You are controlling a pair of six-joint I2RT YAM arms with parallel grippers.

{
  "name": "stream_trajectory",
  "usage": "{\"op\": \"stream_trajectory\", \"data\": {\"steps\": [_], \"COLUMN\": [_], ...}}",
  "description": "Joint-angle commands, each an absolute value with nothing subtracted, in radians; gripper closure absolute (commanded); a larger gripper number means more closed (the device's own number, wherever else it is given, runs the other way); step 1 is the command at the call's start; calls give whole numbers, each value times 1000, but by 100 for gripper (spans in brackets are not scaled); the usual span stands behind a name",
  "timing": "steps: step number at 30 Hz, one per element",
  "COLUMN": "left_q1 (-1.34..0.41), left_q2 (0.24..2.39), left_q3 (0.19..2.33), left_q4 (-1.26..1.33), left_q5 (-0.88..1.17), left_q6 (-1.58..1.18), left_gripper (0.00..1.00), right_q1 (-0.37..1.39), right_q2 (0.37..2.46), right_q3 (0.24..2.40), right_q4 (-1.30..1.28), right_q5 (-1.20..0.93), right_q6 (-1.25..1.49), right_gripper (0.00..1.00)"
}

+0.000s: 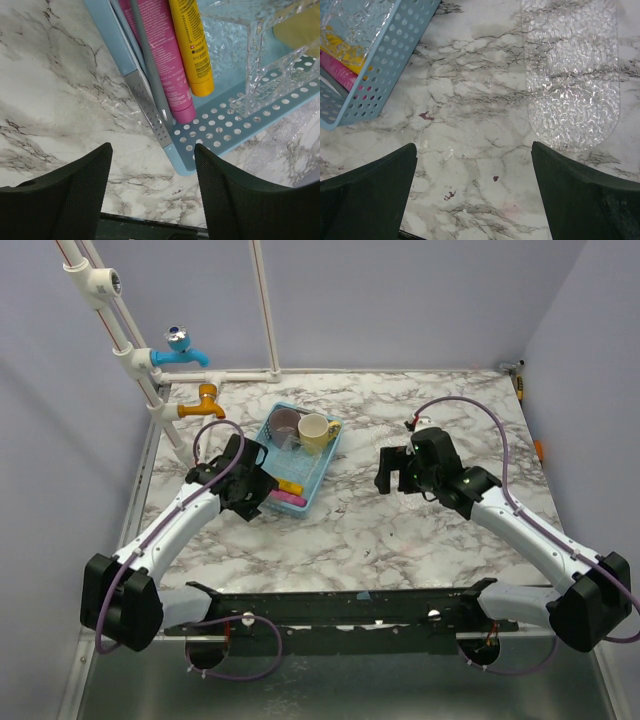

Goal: Prepare toiletry sets of a toothbrush and toothpaste on the tray

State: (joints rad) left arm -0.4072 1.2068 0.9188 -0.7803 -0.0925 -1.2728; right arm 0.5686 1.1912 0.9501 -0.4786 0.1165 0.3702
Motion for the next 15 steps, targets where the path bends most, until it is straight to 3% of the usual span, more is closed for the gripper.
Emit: {"op": "stream_trajectory", "data": {"steps": [1,15], "left_q1": [-378,-328], "left_q2": [1257,1393], "left_q3": [956,1001], "left_q4": [-767,-758], "left_q5": [-45,-5], "left_q6": [-1245,-1170], "left_gripper": [36,52], "right_q1": [569,569], "right_q2": [1189,1209], "right_q3": [939,939], "right_q4": [-469,-479], "right_q5": [85,65], "right_q6": [381,383], "right_gripper": [0,0]}}
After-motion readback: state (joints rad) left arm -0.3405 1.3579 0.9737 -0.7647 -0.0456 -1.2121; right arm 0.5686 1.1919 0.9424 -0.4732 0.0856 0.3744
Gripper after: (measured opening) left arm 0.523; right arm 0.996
